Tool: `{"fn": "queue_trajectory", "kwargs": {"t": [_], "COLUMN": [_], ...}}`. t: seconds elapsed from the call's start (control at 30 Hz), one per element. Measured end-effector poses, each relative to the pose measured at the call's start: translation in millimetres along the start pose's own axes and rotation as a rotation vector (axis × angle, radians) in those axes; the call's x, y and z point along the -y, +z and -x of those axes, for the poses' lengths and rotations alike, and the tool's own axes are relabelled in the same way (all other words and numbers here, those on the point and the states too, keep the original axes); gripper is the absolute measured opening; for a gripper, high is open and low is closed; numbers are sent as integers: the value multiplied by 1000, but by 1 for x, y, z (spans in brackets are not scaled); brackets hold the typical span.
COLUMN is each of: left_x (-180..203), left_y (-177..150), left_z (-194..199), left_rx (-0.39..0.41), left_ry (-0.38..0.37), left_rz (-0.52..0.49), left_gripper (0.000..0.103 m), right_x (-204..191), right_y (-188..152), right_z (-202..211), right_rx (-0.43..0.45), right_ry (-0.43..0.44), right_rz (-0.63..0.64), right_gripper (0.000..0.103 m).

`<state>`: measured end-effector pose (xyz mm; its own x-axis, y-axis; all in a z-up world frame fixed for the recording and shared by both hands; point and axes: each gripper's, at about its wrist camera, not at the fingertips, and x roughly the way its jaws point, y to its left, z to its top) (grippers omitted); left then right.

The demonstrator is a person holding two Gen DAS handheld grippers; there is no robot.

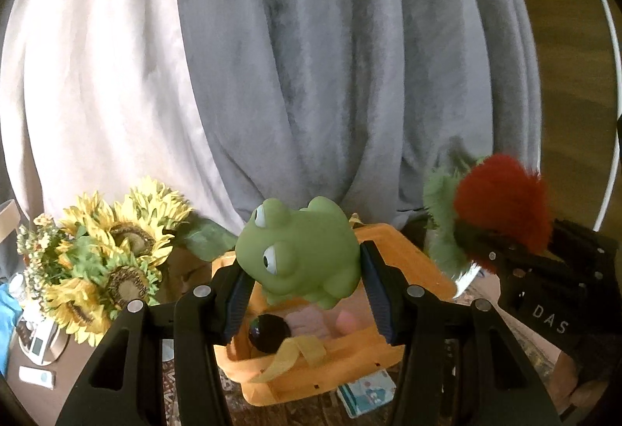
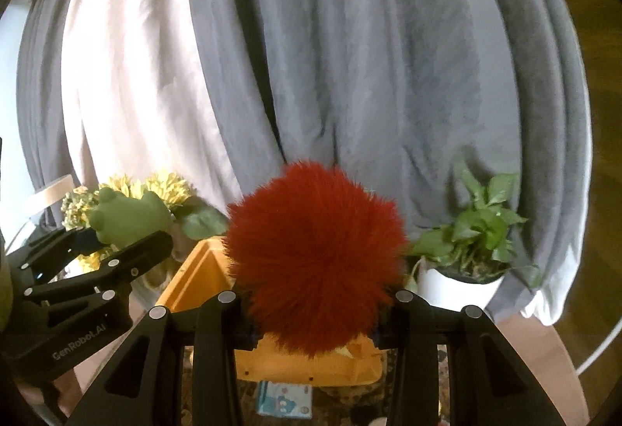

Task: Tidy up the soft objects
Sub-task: 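Lower the frog and pompom into the orange crate and open both tools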

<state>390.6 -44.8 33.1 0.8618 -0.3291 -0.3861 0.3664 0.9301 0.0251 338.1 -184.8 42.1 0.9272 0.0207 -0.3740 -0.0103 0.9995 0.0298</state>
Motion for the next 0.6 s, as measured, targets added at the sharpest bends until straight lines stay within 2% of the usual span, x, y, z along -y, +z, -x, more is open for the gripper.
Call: {"fn": "queue_trajectory", "kwargs": {"t": [0.33,0.6], "left_x": [-4,-5], "left_y": [-5,-19], "left_z": [-60,-108], "left_rx": [-85,-179], "left_ry": [32,64], "left_rz": [-6,-36], "left_gripper": [53,53], "right_x": [9,20], "right_y": [4,-1], "right_z": [-71,-134], "right_rx": [-113,-251], "right_ry": [41,65], "right_rz": [4,8], "right_gripper": [40,40]}}
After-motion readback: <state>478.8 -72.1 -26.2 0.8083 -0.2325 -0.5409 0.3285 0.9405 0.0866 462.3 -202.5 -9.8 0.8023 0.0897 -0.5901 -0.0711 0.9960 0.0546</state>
